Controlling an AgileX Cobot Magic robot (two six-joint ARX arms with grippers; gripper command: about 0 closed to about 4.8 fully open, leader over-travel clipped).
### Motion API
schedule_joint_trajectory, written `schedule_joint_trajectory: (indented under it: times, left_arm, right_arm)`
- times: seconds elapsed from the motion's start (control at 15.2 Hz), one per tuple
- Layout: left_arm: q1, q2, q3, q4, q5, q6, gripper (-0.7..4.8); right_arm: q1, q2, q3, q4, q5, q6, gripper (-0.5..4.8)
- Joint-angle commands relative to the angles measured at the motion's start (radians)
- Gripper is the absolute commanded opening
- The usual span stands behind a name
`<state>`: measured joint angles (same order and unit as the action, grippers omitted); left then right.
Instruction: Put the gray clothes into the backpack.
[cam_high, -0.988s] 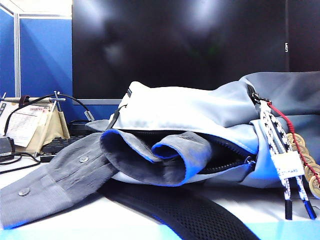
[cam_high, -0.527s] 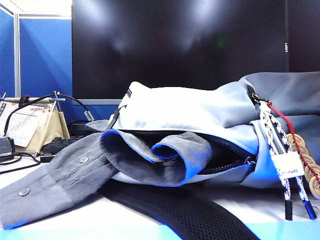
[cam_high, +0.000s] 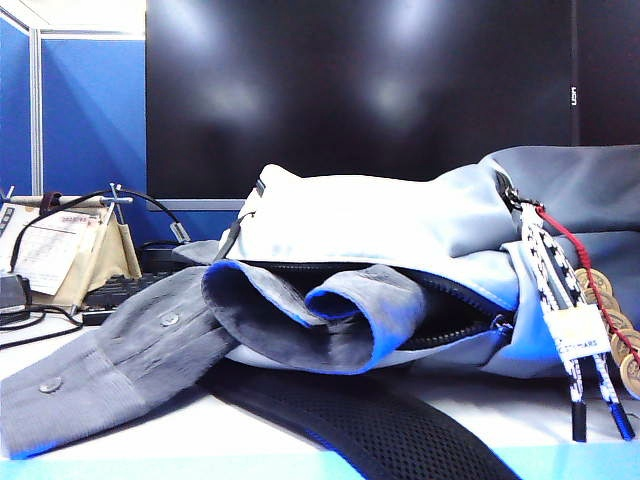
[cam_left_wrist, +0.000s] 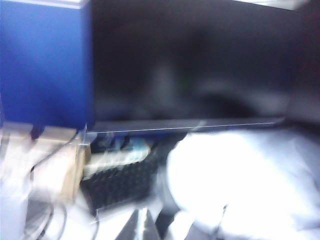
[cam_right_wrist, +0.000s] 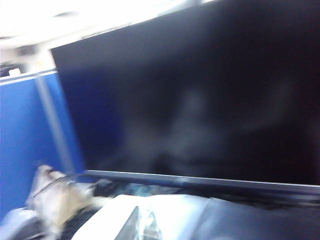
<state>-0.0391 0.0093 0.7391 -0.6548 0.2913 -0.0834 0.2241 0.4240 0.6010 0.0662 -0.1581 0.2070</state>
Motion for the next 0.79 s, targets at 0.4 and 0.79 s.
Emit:
schedule_joint_trajectory:
  times: [0.4,0.79]
  left_arm:
    - [-0.001,-0.003,-0.407,0.369,-0.052,-0.160,-0.05]
    - [-0.001,-0.001,-0.637,0.582,-0.089,-0.091,-0.05]
  right_arm:
    - [0.001,-0.422,-0.327,-0.222,0.048,-0.027,-0.05]
    - [0.000,-0.422,-0.461,-0.098,0.052,-0.027,-0.05]
